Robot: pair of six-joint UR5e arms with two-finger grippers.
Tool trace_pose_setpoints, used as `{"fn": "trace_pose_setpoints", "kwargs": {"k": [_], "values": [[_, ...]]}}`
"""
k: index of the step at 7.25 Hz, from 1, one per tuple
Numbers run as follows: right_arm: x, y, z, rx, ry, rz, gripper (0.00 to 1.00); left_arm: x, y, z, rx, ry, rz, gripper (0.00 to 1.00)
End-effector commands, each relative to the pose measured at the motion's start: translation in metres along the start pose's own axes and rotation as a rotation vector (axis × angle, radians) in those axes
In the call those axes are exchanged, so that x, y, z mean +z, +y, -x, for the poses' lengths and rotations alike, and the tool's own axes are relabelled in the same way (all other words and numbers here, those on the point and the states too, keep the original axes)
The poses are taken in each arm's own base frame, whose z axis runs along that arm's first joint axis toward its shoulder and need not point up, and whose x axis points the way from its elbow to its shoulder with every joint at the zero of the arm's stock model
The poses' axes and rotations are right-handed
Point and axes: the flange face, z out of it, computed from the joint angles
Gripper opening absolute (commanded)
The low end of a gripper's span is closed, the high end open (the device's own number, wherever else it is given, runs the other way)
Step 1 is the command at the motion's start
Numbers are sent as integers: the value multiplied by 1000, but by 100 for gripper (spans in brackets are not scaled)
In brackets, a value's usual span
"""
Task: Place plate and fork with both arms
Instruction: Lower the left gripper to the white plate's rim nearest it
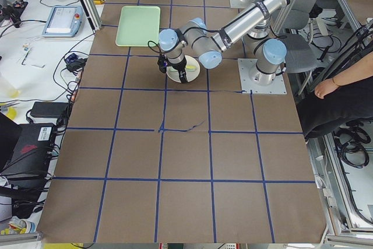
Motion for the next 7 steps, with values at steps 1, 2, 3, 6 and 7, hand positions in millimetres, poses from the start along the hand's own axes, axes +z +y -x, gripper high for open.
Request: {"fn": "trace_pose_setpoints", "kwargs": {"k": [1, 2, 3, 6, 7], "values": [[8, 1, -1, 1, 12, 10, 100, 31, -13, 5, 58, 22, 4, 90], [13, 1, -1, 1, 12, 18, 100, 43, -21, 9, 68, 23, 7, 90], [13, 2, -1, 0, 12, 19, 100, 49, -24, 11, 72, 27, 15, 85], [13, 1, -3, 1, 32, 11, 100, 57, -27, 10, 80, 33, 30, 15], [13, 1, -3, 2, 33, 11, 100, 55, -28, 10, 78, 34, 23, 0]]}}
